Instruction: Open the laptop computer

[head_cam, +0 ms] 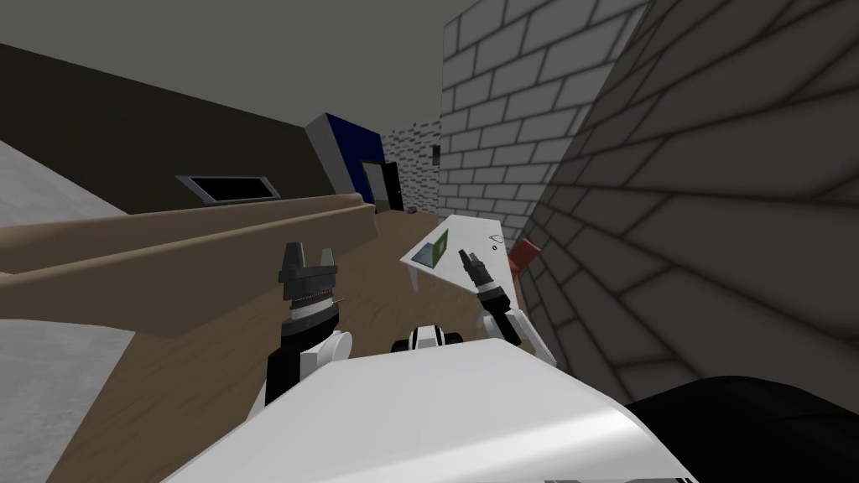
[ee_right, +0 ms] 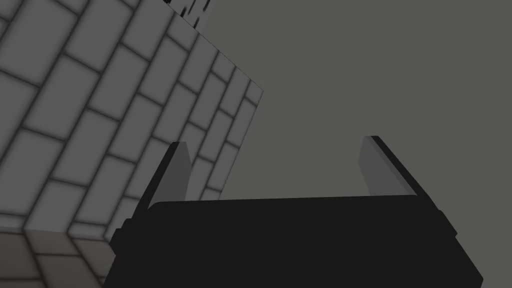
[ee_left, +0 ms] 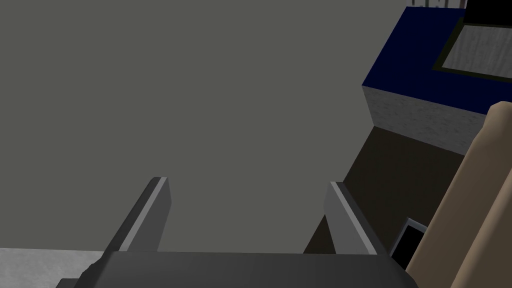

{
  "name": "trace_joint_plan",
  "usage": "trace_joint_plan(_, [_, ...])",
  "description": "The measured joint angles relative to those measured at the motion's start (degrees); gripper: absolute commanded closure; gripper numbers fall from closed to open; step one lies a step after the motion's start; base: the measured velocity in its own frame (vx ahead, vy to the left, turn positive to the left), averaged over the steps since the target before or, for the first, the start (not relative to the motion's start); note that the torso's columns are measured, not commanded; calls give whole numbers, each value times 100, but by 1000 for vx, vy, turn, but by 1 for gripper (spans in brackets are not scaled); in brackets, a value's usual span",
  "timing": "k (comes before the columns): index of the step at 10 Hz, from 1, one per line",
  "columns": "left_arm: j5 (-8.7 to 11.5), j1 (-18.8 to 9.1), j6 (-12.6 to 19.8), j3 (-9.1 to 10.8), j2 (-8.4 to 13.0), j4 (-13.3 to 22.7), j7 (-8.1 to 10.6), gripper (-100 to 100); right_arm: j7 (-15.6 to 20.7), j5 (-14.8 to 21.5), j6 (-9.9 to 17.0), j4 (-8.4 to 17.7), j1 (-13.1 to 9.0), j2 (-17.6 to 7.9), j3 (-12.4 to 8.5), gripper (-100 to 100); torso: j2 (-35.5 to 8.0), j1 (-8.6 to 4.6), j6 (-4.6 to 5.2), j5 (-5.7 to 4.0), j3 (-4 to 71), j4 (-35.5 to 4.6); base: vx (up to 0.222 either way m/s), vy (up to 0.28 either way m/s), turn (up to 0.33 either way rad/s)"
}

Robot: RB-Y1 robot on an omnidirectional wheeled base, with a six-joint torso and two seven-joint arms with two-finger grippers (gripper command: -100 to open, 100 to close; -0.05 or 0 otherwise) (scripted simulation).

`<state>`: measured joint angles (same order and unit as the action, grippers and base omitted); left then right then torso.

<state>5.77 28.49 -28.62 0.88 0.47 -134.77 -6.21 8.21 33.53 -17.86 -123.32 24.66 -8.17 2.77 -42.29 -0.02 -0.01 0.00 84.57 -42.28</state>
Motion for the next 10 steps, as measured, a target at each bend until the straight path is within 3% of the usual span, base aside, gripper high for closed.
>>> trace_joint_plan(10, [0,0,0,0,0,0,0,0,586,1727,780,462,-203,18,-5,-100,-2,0,0,0,-2,-1,54,80,-37])
